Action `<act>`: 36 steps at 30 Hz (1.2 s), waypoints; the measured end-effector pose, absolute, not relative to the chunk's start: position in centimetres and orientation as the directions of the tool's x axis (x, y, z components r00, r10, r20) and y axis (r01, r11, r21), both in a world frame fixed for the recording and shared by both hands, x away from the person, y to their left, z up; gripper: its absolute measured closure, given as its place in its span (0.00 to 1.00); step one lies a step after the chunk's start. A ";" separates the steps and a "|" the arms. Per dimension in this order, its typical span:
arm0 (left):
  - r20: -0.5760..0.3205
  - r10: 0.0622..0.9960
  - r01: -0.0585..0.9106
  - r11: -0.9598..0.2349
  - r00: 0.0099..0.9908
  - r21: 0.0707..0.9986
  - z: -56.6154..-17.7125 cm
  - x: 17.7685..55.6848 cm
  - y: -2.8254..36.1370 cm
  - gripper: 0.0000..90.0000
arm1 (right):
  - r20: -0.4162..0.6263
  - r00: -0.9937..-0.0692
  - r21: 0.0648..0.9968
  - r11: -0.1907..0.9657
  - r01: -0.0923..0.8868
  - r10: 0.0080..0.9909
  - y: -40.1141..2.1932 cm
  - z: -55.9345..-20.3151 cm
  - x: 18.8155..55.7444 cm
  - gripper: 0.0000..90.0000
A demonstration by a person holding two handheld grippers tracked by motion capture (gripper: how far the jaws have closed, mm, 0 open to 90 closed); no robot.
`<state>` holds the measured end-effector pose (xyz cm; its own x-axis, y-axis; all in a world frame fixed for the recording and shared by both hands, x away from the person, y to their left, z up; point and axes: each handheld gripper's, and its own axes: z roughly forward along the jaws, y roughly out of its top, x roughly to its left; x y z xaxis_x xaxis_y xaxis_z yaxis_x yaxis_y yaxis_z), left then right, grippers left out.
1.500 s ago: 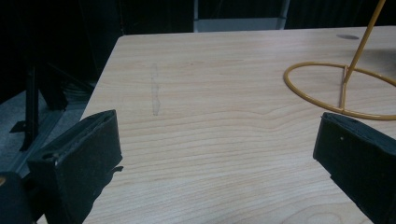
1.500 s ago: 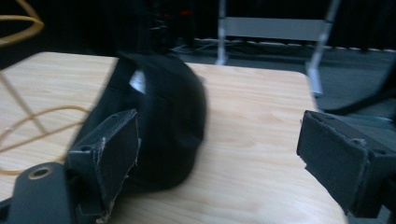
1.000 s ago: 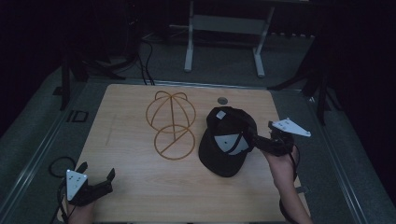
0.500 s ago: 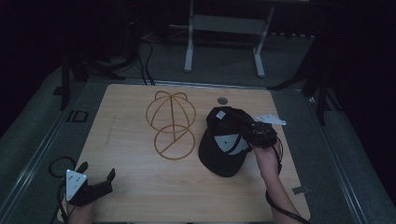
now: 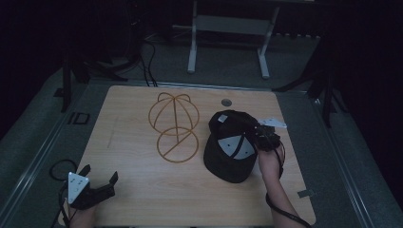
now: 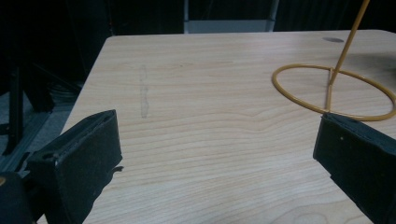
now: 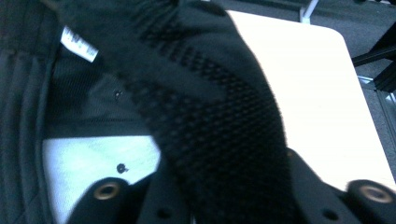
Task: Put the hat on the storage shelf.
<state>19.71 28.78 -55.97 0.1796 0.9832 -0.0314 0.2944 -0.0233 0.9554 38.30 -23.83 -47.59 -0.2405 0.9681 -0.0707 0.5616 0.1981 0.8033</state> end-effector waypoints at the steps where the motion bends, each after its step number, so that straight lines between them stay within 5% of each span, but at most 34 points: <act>1: -0.034 0.983 0.295 -0.022 0.181 0.955 -56.0 19.7 28.8 0.02 | -0.067 -0.240 0.804 0.195 0.562 0.968 -23.9 -47.6 38.3 0.97; 17: -0.021 0.980 0.312 -0.042 0.196 0.949 -56.0 19.8 28.5 0.02 | -0.006 -0.238 0.869 0.123 0.479 0.971 -23.8 -44.9 36.8 0.98; 36: -0.033 0.971 0.302 -0.042 0.239 0.952 -55.5 19.8 27.4 0.02 | -0.100 -0.312 0.923 0.206 0.326 0.945 -23.2 -40.0 34.0 0.98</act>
<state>19.83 27.40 -55.54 0.2386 0.9706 -0.0328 0.3024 -0.0422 0.9522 34.02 -23.20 -40.00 -0.3120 0.9448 -0.1004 0.3265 0.2058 0.9225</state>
